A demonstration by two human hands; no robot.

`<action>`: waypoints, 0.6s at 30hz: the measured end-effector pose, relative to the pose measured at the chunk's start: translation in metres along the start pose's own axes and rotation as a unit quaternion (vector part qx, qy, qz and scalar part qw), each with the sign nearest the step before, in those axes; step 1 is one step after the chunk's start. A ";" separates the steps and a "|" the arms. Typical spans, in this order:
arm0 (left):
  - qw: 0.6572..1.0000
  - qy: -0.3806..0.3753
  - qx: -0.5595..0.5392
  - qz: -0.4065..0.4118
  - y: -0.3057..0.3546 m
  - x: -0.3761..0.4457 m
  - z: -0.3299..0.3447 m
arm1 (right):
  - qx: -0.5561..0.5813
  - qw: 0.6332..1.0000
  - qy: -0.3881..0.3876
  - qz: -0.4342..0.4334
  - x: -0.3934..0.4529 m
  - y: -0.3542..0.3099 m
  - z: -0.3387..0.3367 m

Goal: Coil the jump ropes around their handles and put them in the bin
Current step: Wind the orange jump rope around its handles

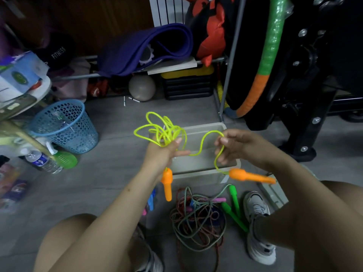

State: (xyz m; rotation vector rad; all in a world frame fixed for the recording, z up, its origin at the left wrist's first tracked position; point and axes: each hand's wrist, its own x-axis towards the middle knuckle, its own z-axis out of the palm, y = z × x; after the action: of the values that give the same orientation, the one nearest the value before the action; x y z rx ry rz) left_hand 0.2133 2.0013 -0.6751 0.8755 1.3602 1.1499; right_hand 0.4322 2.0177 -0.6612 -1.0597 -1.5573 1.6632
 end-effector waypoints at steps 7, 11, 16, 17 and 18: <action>0.984 -0.179 -0.004 -0.015 -0.006 -0.017 0.022 | 0.046 0.996 0.060 -0.056 0.013 0.004 0.017; 0.976 -0.217 -0.014 0.010 -0.007 -0.017 0.024 | 0.092 0.990 0.093 -0.060 0.015 0.004 0.022; 0.973 -0.225 0.031 0.034 -0.006 -0.013 0.024 | 0.167 0.982 0.062 -0.061 0.014 -0.001 0.024; 0.971 -0.236 0.032 0.031 -0.007 -0.014 0.024 | 0.173 0.981 0.057 -0.062 0.014 0.000 0.025; 0.969 -0.243 0.022 0.026 -0.008 -0.015 0.025 | 0.180 0.980 0.052 -0.064 0.015 0.000 0.025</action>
State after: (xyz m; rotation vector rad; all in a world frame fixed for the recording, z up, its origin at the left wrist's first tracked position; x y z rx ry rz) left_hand 0.2403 1.9892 -0.6768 1.1433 0.9651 0.8682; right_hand 0.4034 2.0179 -0.6640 -0.8238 -1.1746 1.6888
